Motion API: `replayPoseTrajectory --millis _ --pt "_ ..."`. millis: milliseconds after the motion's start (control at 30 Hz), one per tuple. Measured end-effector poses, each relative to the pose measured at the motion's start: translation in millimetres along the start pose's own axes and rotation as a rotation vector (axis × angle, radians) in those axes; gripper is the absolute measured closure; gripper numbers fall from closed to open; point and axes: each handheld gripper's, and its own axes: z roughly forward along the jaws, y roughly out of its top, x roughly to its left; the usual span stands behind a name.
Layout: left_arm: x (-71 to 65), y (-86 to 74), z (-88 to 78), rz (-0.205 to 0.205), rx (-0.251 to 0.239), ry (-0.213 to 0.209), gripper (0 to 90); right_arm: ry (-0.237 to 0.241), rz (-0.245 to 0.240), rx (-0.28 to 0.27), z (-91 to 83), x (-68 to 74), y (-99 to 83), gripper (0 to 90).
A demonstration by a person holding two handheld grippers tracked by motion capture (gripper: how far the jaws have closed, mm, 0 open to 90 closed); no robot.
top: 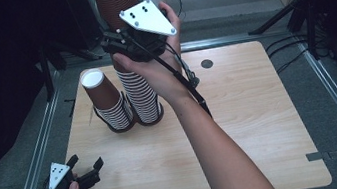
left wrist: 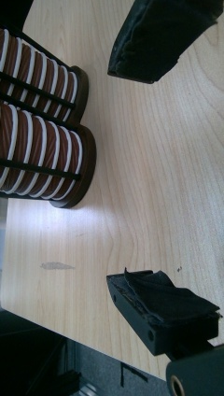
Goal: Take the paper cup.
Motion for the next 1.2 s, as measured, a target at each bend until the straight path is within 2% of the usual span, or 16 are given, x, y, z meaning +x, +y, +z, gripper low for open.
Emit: replayPoseTrajectory --millis 233,467,667,700,1000,1200 --pt "0.9 0.0 -0.1 -0.010 -0.003 -0.003 2.6 -0.008 -0.013 -0.009 -11.8 -8.6 0.8 13.3" --pt "0.1 -0.1 0.4 -0.003 -0.001 -0.001 2.6 -0.027 -0.015 0.001 -28.5 -25.5 -5.4 13.3" --pt "-0.3 -0.2 0.3 0.007 0.005 0.002 2.6 -0.035 -0.017 0.002 -39.4 -33.6 -9.0 13.3" --pt "-0.7 -0.2 0.4 0.005 0.004 0.003 2.6 -0.038 -0.017 0.001 -45.5 -37.4 -11.2 13.3" --pt "-1.6 -0.3 0.1 0.007 -0.002 0.006 2.6 -0.055 -0.030 0.015 -64.2 -49.8 -25.6 13.3" --pt "-3.9 -0.4 0.0 0.030 -0.002 0.011 2.6 -0.059 -0.025 0.030 -76.1 -58.7 -38.2 13.3"
